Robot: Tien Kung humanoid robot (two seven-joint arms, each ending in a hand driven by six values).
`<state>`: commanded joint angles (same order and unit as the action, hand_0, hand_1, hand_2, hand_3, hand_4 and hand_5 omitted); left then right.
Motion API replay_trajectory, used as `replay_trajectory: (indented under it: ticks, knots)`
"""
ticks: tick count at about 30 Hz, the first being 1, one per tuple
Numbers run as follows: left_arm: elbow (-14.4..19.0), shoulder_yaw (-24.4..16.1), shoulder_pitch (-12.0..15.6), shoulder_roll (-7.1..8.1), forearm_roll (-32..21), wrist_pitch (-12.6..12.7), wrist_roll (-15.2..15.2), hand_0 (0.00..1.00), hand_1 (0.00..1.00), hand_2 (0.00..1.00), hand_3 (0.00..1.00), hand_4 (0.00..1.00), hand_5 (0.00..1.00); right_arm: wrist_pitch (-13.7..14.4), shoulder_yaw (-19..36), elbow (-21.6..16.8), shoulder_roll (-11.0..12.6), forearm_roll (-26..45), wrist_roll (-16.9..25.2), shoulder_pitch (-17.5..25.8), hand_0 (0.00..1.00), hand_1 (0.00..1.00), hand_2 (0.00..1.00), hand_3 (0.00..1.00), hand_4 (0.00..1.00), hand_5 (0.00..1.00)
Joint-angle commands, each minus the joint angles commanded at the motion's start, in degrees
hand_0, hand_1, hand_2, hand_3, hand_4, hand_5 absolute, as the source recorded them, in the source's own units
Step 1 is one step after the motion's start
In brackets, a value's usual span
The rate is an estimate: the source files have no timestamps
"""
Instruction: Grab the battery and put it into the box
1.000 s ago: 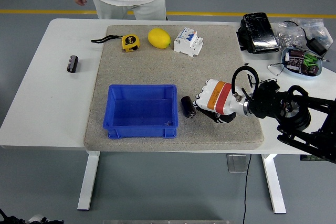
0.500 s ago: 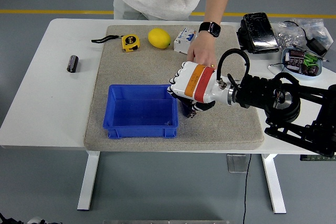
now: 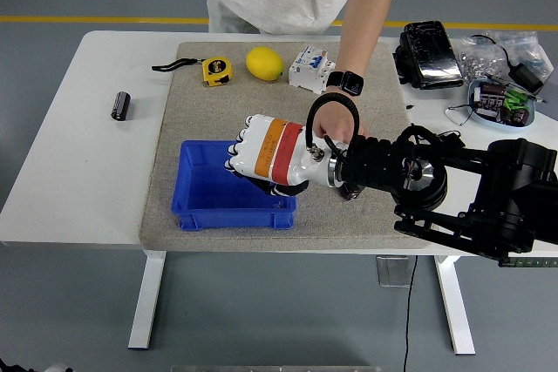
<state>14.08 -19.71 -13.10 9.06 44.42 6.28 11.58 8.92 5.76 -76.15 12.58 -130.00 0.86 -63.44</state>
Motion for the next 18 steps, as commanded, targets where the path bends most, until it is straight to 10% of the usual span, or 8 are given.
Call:
replay_trajectory:
  ticks: [6, 7, 18]
  knots:
    - [-0.02, 0.28, -0.27, 0.05, -0.38, 0.12, -0.22, 0.737, 0.733, 0.781, 0.638, 0.649, 0.533, -1.33, -0.17, 0.5, -0.52, 0.0, -0.46, -0.3, 0.305, 0.457, 0.537, 0.535, 0.759, 0.098]
    - [-0.02, 0.29, -0.3, 0.06, -0.4, 0.13, -0.23, 0.737, 0.727, 0.781, 0.637, 0.649, 0.533, -1.41, -0.17, 0.46, -0.49, 0.0, -0.46, -0.35, 0.316, 0.492, 0.681, 0.779, 0.858, 0.149]
    - [-0.02, 0.3, -0.63, 0.18, -0.34, 0.11, -0.15, 0.736, 0.729, 0.78, 0.638, 0.649, 0.532, -2.06, 0.07, 0.44, -0.41, 0.0, -0.37, -0.75, 0.343, 0.525, 0.767, 0.873, 0.911, 0.172]
